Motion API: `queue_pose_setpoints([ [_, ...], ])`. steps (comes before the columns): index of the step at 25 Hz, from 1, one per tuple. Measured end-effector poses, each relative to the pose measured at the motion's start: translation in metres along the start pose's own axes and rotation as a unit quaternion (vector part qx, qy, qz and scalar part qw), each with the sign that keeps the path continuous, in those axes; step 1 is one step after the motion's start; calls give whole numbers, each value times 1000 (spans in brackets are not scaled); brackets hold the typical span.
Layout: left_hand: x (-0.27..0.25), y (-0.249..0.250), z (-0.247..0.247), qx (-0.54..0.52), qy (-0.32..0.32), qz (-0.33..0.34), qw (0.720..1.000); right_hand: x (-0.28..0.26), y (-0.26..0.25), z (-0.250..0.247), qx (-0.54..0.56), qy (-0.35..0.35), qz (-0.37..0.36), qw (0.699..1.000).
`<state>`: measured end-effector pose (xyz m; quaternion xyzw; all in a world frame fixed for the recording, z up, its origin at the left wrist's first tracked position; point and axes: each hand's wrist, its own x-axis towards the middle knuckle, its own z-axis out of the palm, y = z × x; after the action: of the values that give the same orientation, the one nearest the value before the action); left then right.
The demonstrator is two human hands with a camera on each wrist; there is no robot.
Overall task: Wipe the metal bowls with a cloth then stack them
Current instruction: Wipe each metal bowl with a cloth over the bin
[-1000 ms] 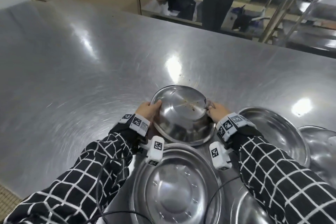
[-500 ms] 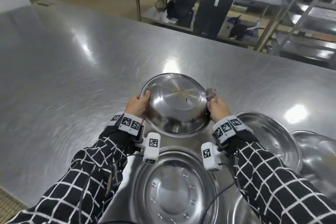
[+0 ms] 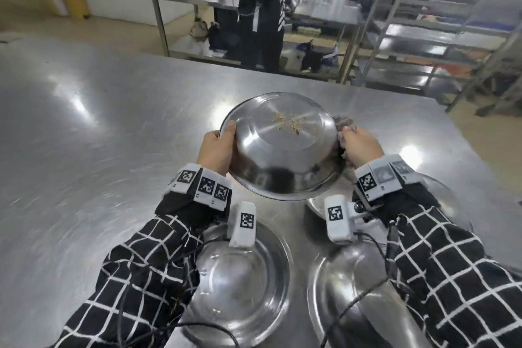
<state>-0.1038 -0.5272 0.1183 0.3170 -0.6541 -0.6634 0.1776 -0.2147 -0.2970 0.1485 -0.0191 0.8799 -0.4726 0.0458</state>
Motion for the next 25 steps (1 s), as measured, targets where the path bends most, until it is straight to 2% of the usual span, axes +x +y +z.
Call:
queue_pose_setpoints([
  [5,-71,20,85,22,-95,31,995,-44,44,-117,50,73,17,996],
  [9,-146,19,156,55,-179,22,982,-96,99,-213,57,122,45,990],
  [13,-242,5,237,66,-272,26,960,-178,164,-310,-11,187,85,979],
  [15,-288,-6,276,64,-301,2,952,-217,201,-353,-9,222,111,969],
  [17,-317,-25,315,54,-317,-26,947,-247,233,-386,1,245,130,961],
  [19,-358,-37,354,58,-368,-36,927,-281,261,-423,-2,275,150,950],
  [22,-420,-43,393,73,-431,-48,898,-326,300,-467,-2,316,175,932],
  [25,-454,-54,427,85,-463,-63,880,-357,327,-492,-16,343,194,919],
])
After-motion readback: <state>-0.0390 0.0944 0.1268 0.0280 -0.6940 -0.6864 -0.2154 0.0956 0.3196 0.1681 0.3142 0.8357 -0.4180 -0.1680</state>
